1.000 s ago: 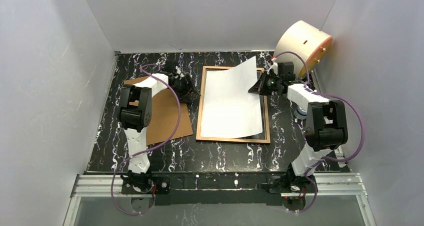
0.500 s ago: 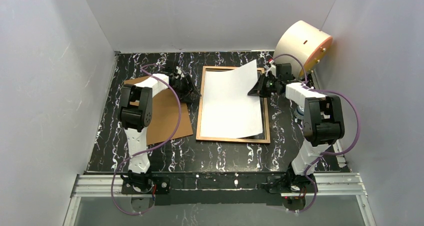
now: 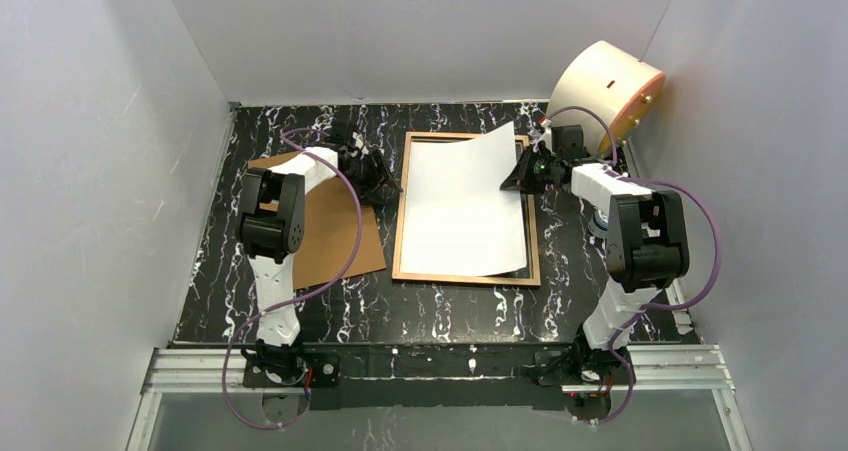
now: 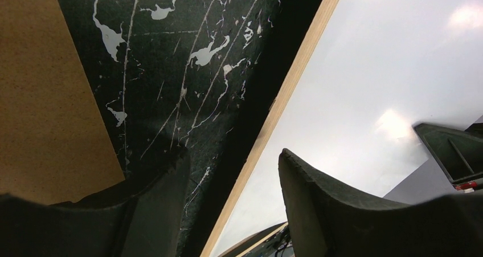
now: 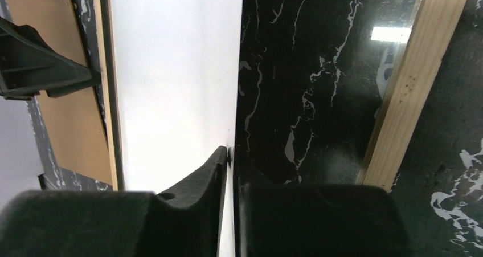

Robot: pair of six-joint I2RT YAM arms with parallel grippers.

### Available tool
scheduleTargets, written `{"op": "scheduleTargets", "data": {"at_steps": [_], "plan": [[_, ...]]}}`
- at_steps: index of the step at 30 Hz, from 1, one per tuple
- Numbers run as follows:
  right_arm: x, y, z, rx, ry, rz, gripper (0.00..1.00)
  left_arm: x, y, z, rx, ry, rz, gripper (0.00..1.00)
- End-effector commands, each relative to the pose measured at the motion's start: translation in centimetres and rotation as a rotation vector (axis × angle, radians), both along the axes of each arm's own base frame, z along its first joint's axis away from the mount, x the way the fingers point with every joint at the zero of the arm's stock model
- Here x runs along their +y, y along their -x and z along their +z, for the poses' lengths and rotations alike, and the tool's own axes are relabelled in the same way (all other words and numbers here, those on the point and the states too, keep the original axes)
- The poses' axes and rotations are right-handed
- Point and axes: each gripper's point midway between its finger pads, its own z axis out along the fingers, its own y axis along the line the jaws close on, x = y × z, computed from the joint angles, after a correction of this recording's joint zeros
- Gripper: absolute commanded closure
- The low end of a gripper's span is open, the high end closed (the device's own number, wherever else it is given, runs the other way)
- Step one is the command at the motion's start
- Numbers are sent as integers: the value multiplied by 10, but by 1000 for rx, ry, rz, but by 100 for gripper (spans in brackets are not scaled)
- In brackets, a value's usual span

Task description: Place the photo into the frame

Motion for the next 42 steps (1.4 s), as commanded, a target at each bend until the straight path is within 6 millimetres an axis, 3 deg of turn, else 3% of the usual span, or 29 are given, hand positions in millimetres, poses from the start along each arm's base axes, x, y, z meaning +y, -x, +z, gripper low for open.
{"op": "scheduleTargets", "data": {"at_steps": [1,7,14,24,29,35,42], "plan": [[-4,-12,25,-82,16,-20,86,0,3,-1,9,-22,-4,43],[-3,-14,24,-94,8,-25,91,1,5,-2,14,-26,-10,43],[0,-16,20,-88,-12,-28,89,2,7,-1,19,-28,-10,43],[1,-9,22,-51,-17,-27,58,4,9,4,18,-38,-7,43],[-6,-10,36,-67,3,-63,41,7,8,11,20,-60,-10,41],[-28,-13,56,-88,99,-157,32,14,5,28,-6,-108,-21,38],[-50,-14,78,-146,181,-250,29,31,7,43,-20,-210,-18,34]]}}
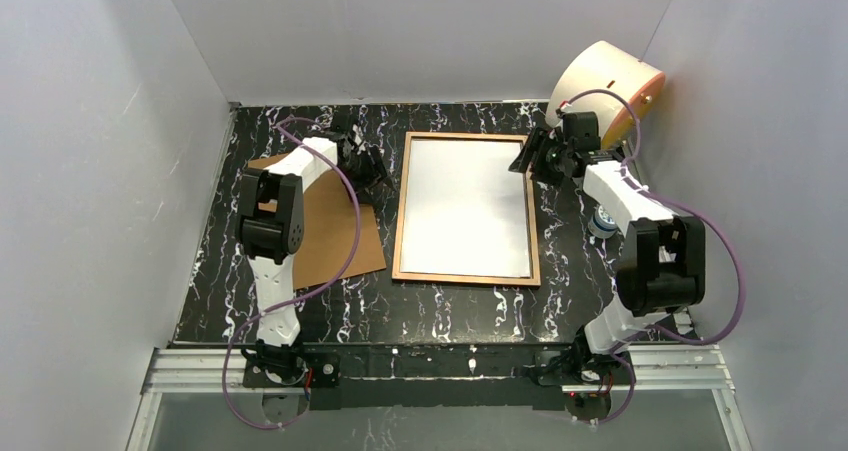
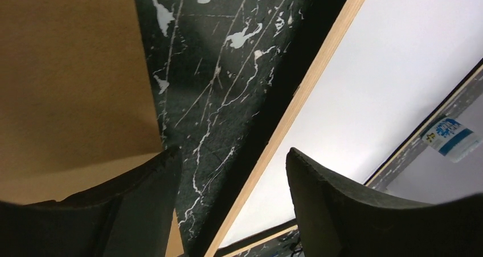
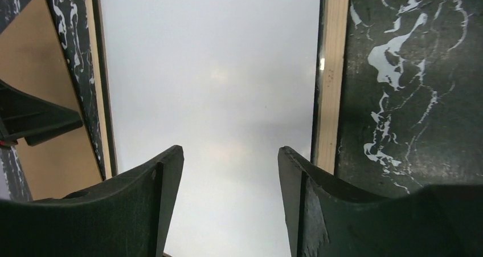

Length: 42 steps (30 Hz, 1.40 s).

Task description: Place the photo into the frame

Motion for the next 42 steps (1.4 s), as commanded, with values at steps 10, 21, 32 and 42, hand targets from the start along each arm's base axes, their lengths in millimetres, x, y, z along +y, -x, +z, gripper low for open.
{"op": "scheduleTargets", "data": {"at_steps": [10,21,32,42], "plan": [[9,21,54,-52,-122,-25,29,39,14,70,-76,-182,128,30],[86,46,56,-4,-223,176,29,52,22,70,-83,-216,261,29],[228,111,53,77,-272,516,29,99,51,73,-118,-396,247,32],[300,136,15,193,-153,576,29,211,102,98,-72,-843,342,2]]}}
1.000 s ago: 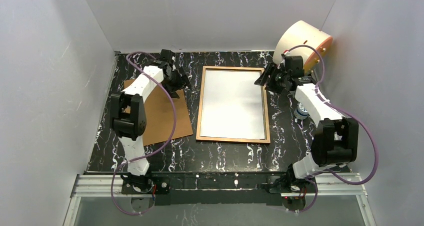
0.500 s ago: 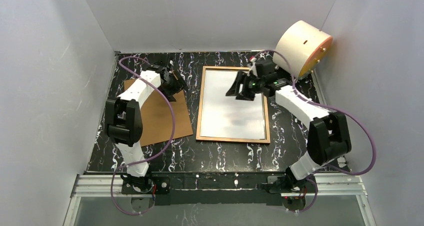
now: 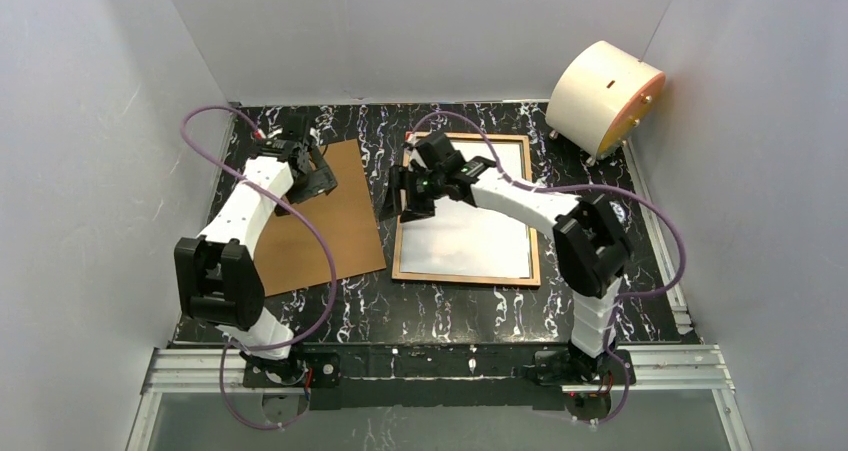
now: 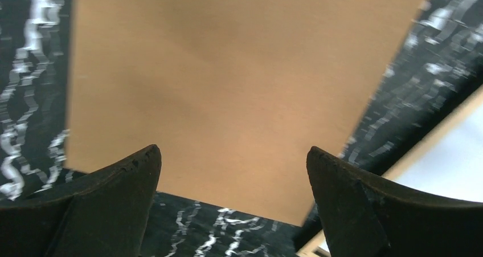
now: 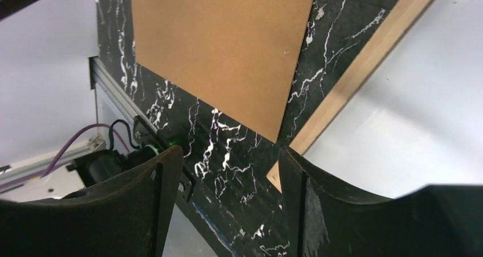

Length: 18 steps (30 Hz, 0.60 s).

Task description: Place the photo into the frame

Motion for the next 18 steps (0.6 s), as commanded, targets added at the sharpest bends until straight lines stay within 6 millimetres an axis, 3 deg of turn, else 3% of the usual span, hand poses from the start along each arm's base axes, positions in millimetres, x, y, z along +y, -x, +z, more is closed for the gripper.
{"op": "scheduleTargets", "data": {"at_steps": [1,6,10,18], "plan": [[23,1,-6,-9,72,-7,29,67,34,3,121,-264,97,2],[39,-8,-24,1,122,-44,28,114,26,-10,100,-170,241,2],[50,-16,-39,35,136,-58,28,127,8,-22,63,-143,257,3],[59,-39,-61,30,210,-102,29,146,-9,-67,138,5,253,18]]}}
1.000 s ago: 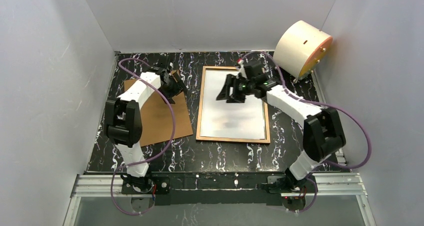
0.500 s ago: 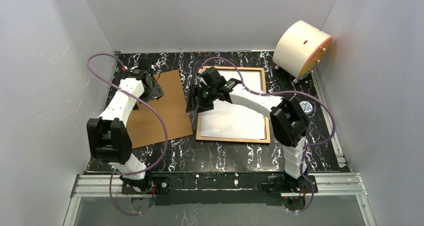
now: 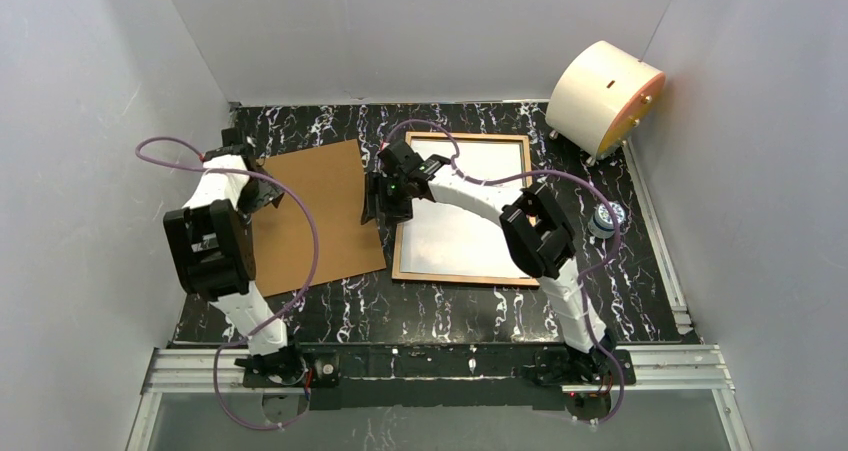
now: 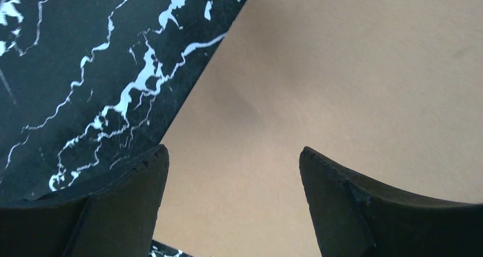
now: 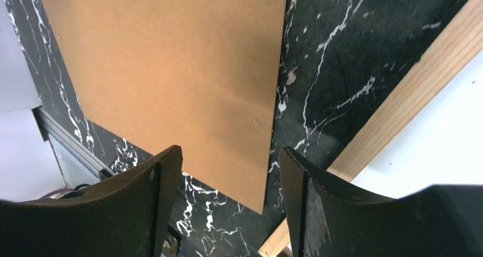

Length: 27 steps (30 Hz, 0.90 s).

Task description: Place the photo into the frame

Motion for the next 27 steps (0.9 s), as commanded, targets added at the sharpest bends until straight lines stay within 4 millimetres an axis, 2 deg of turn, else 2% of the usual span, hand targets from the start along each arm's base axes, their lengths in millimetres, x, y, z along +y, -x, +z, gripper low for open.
{"op": "scheduleTargets", "data": {"at_steps": [1,4,6,10,14,22,27], "plan": [[5,-16,5,-18,34,-39,29,8,-4,-17,53,45,-37,19],[3,-17,-8,5,73,-42,30,23,10,-25,132,-6,-7,19],[1,-19,-12,-2,92,-49,30,25,16,-31,147,-8,2,15],[-4,-21,-19,-4,133,-53,29,18,24,-51,176,42,3,11],[-8,-21,-25,-10,160,-47,28,6,30,-64,165,128,0,11],[2,-8,-38,59,107,6,27,2,45,-69,167,171,3,14],[12,0,-44,104,58,40,26,-10,48,-73,160,239,-6,15]]}}
